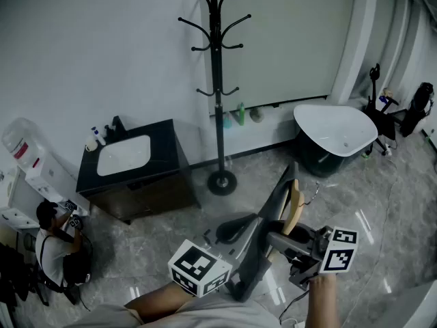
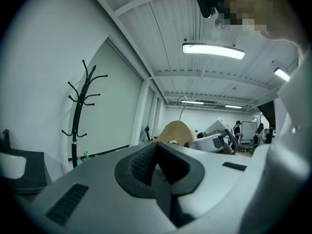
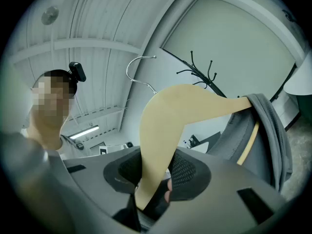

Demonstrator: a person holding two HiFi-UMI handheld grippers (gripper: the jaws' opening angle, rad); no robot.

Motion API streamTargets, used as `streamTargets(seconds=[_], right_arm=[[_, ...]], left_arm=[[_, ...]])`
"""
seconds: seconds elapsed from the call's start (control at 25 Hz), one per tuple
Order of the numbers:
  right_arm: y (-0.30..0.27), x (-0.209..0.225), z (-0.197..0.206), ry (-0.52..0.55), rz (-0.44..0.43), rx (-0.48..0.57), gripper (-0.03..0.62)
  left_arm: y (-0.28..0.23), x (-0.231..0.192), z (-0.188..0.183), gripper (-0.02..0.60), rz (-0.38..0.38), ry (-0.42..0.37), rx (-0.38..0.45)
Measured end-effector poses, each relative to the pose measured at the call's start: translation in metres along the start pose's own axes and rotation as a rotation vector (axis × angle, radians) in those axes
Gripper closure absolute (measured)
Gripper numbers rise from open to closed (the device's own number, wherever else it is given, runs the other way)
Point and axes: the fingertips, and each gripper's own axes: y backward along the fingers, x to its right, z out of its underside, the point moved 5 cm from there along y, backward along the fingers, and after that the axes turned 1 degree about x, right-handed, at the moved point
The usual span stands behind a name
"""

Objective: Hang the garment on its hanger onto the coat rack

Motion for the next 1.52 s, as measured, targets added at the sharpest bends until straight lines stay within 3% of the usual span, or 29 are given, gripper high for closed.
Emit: streamTargets(seconds=[0.44,0.88,1.52], right_arm=[[0.004,0.01,-0.003,-0.014,0.002,0.006,0.457],[0.018,0.014,-0.013,-0.031,-0.054,0.009,0.457],[0.059,0.05,-0.045,-0.056,-0.112,0.001,0.457]], left_arm=[[-0.009,0.0,0.003,0.577,0.008,-0.005,-0.008],[-0.02,0.009,0.009,0.577,0.003,-0.015,-0.025],[-0.079,0.028,0.012,0.577,-0.021,-0.035,-0.022]])
